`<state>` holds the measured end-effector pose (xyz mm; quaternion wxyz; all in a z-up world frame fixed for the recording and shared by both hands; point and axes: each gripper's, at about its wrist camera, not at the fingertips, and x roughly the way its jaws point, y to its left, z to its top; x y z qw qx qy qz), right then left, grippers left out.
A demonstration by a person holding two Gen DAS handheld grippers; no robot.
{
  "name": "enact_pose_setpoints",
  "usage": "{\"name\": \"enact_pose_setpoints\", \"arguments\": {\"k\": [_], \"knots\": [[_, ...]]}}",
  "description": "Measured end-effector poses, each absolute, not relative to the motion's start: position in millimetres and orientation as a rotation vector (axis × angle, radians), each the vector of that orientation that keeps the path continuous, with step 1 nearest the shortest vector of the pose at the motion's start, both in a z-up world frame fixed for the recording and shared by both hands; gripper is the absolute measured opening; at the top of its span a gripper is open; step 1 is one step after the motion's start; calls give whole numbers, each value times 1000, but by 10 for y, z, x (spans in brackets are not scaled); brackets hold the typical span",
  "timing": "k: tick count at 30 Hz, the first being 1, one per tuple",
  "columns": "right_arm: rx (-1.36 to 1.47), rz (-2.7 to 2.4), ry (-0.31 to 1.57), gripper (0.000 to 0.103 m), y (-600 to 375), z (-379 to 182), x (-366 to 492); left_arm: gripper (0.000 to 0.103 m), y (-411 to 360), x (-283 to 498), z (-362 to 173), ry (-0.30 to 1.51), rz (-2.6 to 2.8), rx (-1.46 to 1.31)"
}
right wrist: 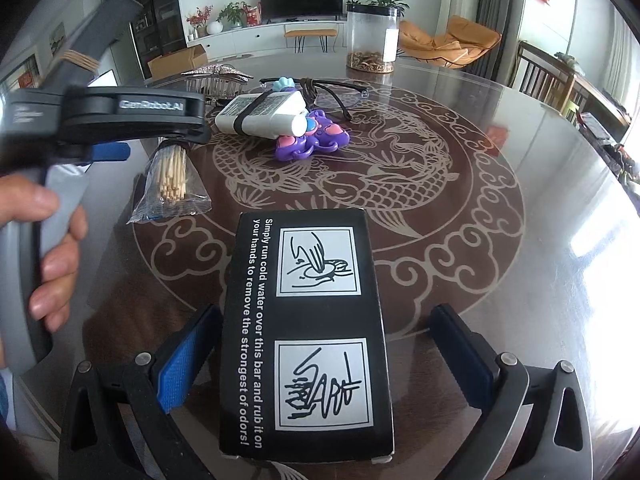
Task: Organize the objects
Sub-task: 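Move the left tool to the bagged cotton-swab bundle while the right tool holds the box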
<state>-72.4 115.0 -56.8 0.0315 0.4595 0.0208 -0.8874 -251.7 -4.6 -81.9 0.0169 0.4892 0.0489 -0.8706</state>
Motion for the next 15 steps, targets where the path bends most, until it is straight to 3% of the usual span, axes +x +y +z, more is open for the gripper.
{"name": "enact_pose_setpoints", "arguments": {"k": [1,2,3,10,13,14,15], "knots": [[1415,-2733,64,103,1153,-569,-722,80,-34,-2522,-821,99,-2701,1499],[1415,-2733,65,103,1157,-569,-726,50,-4,-2511,-808,44,-2714,1478],[1415,-2733,65,103,1155,-569,-725,29,20,-2470,-789,3,-2727,1460],[1415,-2733,64,103,1152,-572,-719,28,26,-1448,-806,-25,-2811,1459],[1415,-2733,65,103,1155,-573,-721,36,-26,-1033,-821,-51,-2830,1429],[1415,-2733,65,103,1154,-573,-718,56,-44,-977,-820,-74,-2825,1426],[1415,-2733,64,103,1153,-573,-716,91,-58,-961,-832,-106,-2806,1428]]}}
